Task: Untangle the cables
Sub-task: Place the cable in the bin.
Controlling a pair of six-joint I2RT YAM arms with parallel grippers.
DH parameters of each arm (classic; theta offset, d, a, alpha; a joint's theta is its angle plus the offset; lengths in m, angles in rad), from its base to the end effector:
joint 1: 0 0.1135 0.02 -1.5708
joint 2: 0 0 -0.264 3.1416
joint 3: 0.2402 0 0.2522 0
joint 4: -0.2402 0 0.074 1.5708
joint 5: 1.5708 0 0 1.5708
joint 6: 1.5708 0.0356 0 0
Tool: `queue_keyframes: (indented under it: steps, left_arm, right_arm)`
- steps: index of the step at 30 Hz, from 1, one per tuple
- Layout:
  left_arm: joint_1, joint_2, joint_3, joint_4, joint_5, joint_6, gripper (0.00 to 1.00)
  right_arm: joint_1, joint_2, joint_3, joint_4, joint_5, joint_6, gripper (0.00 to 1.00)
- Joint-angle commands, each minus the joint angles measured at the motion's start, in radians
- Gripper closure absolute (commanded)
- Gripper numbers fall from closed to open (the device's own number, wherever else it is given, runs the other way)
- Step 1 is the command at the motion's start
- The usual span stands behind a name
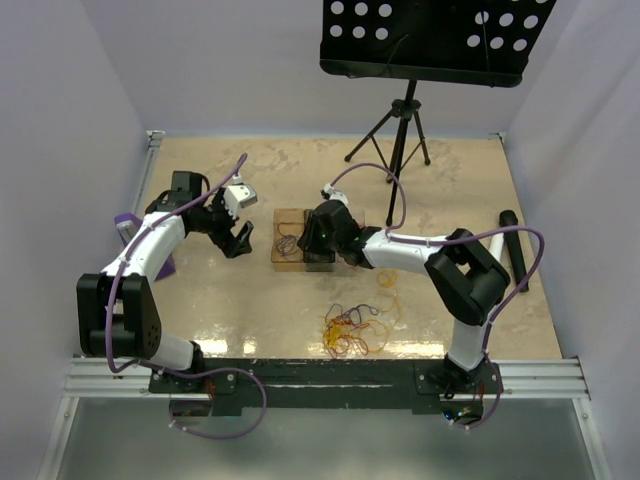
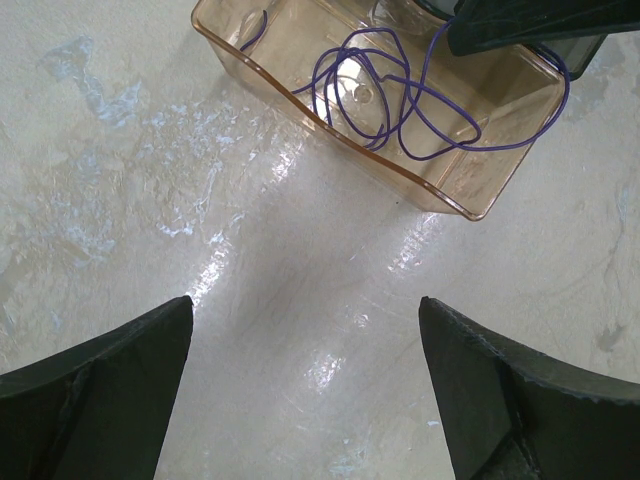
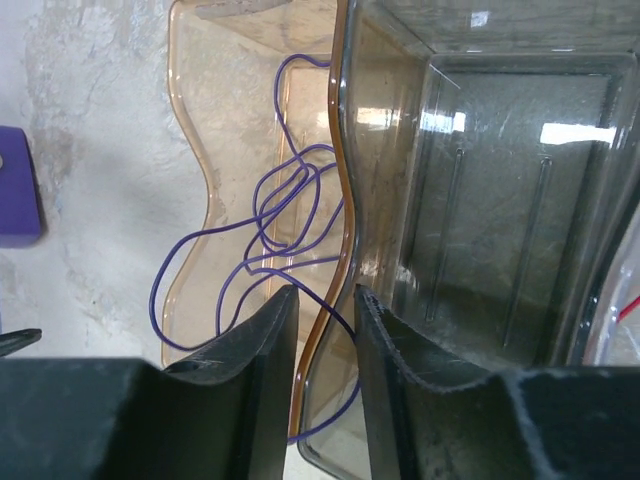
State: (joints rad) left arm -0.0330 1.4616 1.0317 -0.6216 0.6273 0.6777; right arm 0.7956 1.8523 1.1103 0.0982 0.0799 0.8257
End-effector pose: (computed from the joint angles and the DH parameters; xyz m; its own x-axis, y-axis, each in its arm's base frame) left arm 0.2891 -0.0305 0.2391 -0.4766 0.5236 -0.7061 0.7917 0.6049 -0.0858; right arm 0.2834 0.2852 0.1801 -0.7753 0.2556 -0.5775 -0.1437 0.8191 0.5554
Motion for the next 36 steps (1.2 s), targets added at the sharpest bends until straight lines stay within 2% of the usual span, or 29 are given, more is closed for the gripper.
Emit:
queue_keyframes:
  steps: [1, 6, 13, 20, 27, 36]
  left_arm:
    - [0.012, -0.024, 0.001, 0.017, 0.023, 0.025, 0.00]
    - [0.010, -0.020, -0.004, 0.023, 0.025, 0.022, 0.00]
    - [0.013, -0.018, -0.013, 0.030, 0.022, 0.022, 0.00]
    - [0.013, -0.018, -0.012, 0.033, 0.022, 0.020, 0.00]
    - [0.021, -0.020, -0.016, 0.028, 0.022, 0.029, 0.00]
    - [0.025, -0.006, -0.024, 0.039, 0.034, 0.030, 0.00]
  right_arm:
    - [-0.001, -0.080, 0.033, -0.012, 0.044, -0.010, 0.69]
    - [0.001, -0.090, 0.054, -0.037, 0.067, -0.025, 0.87]
    - [0.002, -0.085, 0.085, -0.038, 0.061, -0.037, 1.00]
    - [0.034, -0.028, 0.166, -0.071, 0.087, -0.059, 1.00]
    - [0.076, 0.090, 0.275, -0.236, 0.254, -0.069, 1.00]
    - [0.082, 0.044, 0.214, -0.287, 0.379, -0.063, 1.00]
